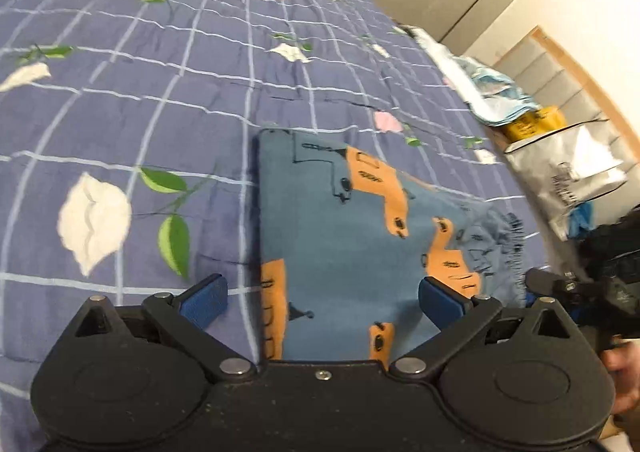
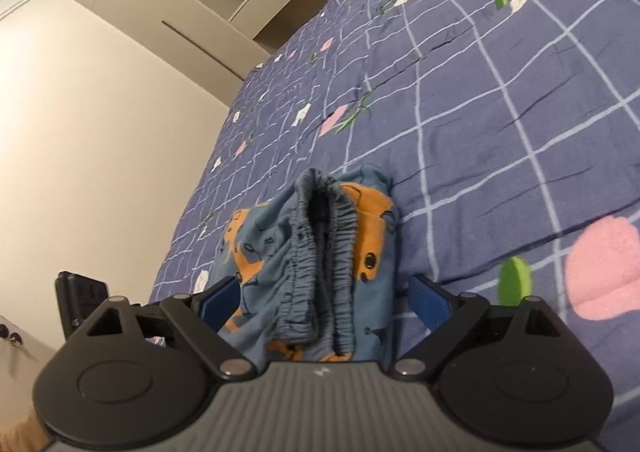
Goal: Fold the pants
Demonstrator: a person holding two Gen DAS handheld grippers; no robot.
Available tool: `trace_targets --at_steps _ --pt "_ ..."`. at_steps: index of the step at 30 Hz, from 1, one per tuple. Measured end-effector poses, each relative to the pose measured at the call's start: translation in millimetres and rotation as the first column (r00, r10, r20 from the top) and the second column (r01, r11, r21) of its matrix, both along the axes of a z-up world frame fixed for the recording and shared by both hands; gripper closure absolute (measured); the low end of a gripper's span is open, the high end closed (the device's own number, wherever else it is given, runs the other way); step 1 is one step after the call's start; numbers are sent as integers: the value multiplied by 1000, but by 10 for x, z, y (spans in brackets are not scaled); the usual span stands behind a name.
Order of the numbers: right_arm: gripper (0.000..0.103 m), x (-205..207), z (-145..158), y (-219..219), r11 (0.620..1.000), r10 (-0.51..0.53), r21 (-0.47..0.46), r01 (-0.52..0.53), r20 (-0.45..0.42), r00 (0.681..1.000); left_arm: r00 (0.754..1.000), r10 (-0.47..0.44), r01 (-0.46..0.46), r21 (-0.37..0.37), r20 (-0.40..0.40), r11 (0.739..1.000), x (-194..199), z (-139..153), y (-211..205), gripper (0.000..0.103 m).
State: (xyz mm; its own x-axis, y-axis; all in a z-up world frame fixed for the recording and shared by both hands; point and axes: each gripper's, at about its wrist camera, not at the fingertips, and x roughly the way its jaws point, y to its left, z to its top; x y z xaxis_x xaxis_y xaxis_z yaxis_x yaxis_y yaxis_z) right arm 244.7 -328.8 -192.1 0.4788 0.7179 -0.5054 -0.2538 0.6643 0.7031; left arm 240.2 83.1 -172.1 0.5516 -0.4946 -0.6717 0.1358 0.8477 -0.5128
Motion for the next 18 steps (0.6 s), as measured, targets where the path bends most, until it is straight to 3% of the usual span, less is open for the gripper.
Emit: trace_targets --at_steps 6,11,14,16,18 --pt "9 22 -3 104 1000 18 -8 -18 15 1000 1000 -13 13 -60 -5 998 69 -111 -50 1" --pt "11 -14 -54 58 1000 22 21 -22 24 999 994 -107 107 -11 20 994 78 -111 -231 1" --pt "27 -19 -75 100 1000 25 10 -25 25 999 992 -121 121 19 42 993 35 -112 -297 4" --pt "55 -18 -80 121 1000 17 -17 -17 25 1000 994 -97 97 -6 45 995 18 -111 -270 9" --pt "61 -28 -110 85 1000 2 -12 -1 15 1000 996 -75 77 -65 38 995 14 -103 -214 15"
